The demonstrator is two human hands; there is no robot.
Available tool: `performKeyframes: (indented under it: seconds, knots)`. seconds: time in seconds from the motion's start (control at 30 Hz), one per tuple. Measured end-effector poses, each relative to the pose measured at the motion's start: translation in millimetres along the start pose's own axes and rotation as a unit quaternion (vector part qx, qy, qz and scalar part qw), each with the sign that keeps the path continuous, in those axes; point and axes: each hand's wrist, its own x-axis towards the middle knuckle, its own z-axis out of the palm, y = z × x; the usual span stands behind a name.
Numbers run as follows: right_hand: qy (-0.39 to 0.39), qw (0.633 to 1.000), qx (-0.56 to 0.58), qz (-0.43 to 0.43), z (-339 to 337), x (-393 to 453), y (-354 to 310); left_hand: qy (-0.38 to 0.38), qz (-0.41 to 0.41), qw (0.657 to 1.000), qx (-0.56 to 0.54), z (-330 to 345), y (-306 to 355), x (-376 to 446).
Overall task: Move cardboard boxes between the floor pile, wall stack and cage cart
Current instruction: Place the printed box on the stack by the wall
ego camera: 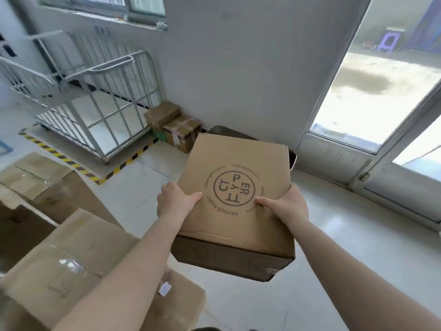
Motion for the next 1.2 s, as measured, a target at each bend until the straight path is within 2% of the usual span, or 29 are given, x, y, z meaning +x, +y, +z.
performKeyframes:
  seconds: [0.2,0.43,0.7,1.0,1.2]
  knots:
    - [-0.072,0.996,-0.019,-0.042,29,143,-57,0.041,-0.076,0.996,-0.01,11,43,108]
    - [-0.11,0.991,-0.04,-0.062,94,299,-133,0.057,-0.13,0.99,-0.026,19,78,268]
    - [-0.131,0.991,-0.002,-0.037,160,453,-216,0.045,-0.143,0.989,0.006,2,127,451]
    - [-0.158,0.987,0.03,-0.01,282,642,-320,0.049,-0.189,0.98,0.036,-12,161,689]
    - [-0.147,0.988,0.04,-0.01,354,744,-397,0.046,-0.174,0.983,0.041,-35,178,845]
